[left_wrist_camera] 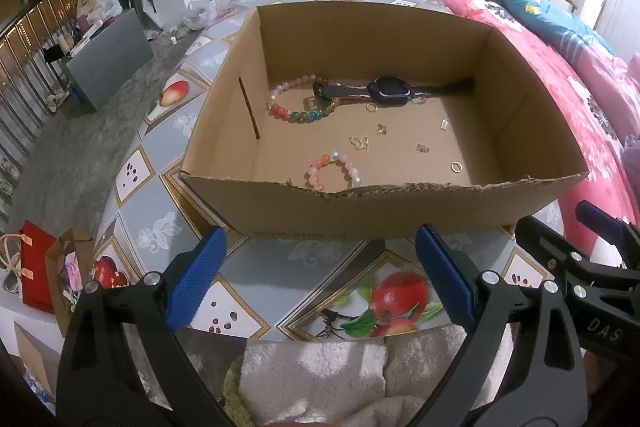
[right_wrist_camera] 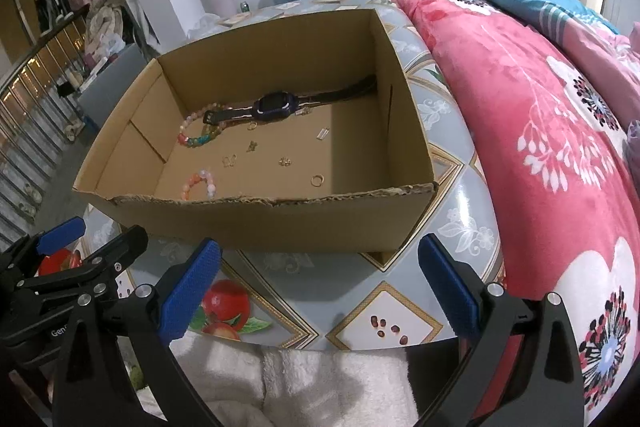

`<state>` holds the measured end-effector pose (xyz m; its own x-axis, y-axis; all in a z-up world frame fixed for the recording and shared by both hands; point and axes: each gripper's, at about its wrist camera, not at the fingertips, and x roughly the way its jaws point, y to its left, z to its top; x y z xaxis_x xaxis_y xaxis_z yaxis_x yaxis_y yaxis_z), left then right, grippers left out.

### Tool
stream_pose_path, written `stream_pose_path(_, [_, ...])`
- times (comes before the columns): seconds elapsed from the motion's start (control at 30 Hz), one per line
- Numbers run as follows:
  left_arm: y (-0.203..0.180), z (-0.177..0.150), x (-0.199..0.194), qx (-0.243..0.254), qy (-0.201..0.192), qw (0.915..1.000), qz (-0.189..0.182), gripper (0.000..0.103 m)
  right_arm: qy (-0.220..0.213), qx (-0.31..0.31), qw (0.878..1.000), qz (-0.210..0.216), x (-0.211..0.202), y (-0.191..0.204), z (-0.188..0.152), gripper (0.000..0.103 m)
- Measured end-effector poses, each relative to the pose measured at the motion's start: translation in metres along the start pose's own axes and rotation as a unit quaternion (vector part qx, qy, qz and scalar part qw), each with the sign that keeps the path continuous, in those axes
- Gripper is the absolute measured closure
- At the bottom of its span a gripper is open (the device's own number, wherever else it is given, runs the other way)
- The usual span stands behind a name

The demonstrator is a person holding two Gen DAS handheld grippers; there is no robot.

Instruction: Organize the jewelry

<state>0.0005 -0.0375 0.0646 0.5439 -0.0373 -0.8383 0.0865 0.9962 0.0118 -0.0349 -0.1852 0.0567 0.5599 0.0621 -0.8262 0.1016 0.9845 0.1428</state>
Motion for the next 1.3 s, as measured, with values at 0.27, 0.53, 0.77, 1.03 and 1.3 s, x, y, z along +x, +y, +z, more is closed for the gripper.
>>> stream_pose_path(0.27, [0.000, 0.002, 0.003, 0.001, 0.008, 1.0000, -0.001, 0.011, 0.007, 0.001, 1.000, 0.000, 0.004, 0.000, 0.001, 0.006])
stream_pose_path(0.53, [0.000, 0.004, 0.008, 0.005, 0.019, 0.9998, -0.001, 0.011, 0.017, 0.004, 1.000, 0.001, 0.009, -0.001, 0.000, 0.006])
stream_pose_path(0.77, [0.000, 0.006, 0.013, 0.010, 0.032, 0.9994, 0.001, 0.011, 0.027, 0.007, 1.000, 0.003, 0.015, 0.000, 0.001, 0.006])
stream_pose_path(1.03, [0.003, 0.008, 0.019, 0.009, 0.046, 0.9989, 0.005, 0.011, 0.041, 0.011, 0.999, 0.008, 0.025, 0.001, 0.003, 0.006])
stream_pose_path(1.3, [0.005, 0.010, 0.023, 0.007, 0.053, 0.9986, 0.004, 0.011, 0.046, 0.010, 0.999, 0.007, 0.028, 0.004, 0.004, 0.006])
